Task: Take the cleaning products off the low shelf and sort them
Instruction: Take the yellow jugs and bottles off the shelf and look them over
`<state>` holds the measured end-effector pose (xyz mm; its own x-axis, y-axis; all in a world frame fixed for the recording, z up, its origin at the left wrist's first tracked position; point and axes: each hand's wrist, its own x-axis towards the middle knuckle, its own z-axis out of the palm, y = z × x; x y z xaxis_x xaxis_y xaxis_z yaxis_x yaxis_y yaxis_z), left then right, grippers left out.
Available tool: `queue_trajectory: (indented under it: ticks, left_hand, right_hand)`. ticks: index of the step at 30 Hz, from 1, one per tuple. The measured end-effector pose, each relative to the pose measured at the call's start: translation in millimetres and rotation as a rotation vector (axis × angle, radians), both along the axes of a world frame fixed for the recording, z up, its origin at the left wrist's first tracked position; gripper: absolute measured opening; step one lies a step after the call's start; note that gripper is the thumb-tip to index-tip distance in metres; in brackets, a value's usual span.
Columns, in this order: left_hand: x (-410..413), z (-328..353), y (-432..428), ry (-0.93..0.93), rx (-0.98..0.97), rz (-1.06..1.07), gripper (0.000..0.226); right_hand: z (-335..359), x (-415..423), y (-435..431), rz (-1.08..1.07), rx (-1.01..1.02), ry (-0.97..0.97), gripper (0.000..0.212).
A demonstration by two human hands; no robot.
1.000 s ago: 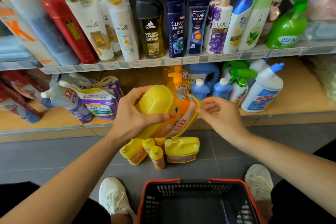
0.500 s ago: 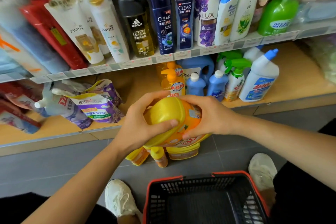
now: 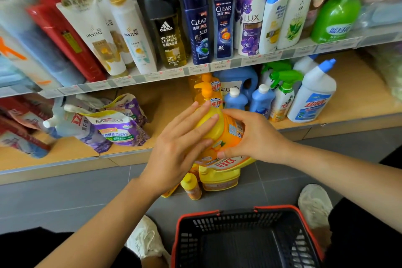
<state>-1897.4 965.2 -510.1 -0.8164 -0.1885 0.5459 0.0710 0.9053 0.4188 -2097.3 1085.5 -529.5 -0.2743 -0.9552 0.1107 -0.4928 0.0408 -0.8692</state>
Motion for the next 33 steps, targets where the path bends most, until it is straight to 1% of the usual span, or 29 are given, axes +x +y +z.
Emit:
queue_trajectory:
  ticks: [4,6,7,10,15,17,19,22,25,29,31,33]
  left_hand:
    - [1,-8,0,0.083,-0.117,0.024,0.043]
    - [1,-10,1,0.104,-0.097,0.038,0.044]
    - [0,-10,2,0.100,-0.052,0.052,0.046]
    - [-2,-6,4,0.022,0.179,0.133,0.051]
    - [-7,-2,4,-0.084,0.690,0.240,0.052]
    - [-9,-2,3,-0.111,0.821,0.264,0.049]
    - [-11,-2,0,-0.132,0.932,0.305,0.042]
    - [-11,-4,-7,-0.139,1.071,0.316,0.035]
    - [-8,-6,-11,-0.067,1.094,0.352,0.025]
    - [-7,-10,-16,0.012,1.103,0.457,0.033]
    - [-8,-9,-15,0.021,1.077,0.456,0.032]
    - [-8,-8,-12,0.017,1.052,0.411,0.029]
  right_hand:
    - [1,3,1,-0.026,-0.007,-0.091,0.095]
    - [1,5,2,-0.040,-0.019,-0.096,0.095]
    - [1,5,3,-0.045,-0.024,-0.089,0.096]
    - [1,7,4,-0.062,-0.032,-0.063,0.100]
    - [2,9,7,-0.063,-0.016,0.008,0.098]
    - [1,8,8,-0.064,-0.011,0.023,0.098]
    - [-1,8,8,-0.073,-0.009,0.043,0.098]
    - [-3,9,9,-0.080,-0.015,0.035,0.097]
    - [-2,10,10,-0.089,-0.037,-0.028,0.094]
    - [-2,7,8,-0.098,-0.064,-0.073,0.096]
    - [-1,7,8,-0.096,-0.067,-0.073,0.097]
    - [-1,7,8,-0.097,-0.079,-0.087,0.095]
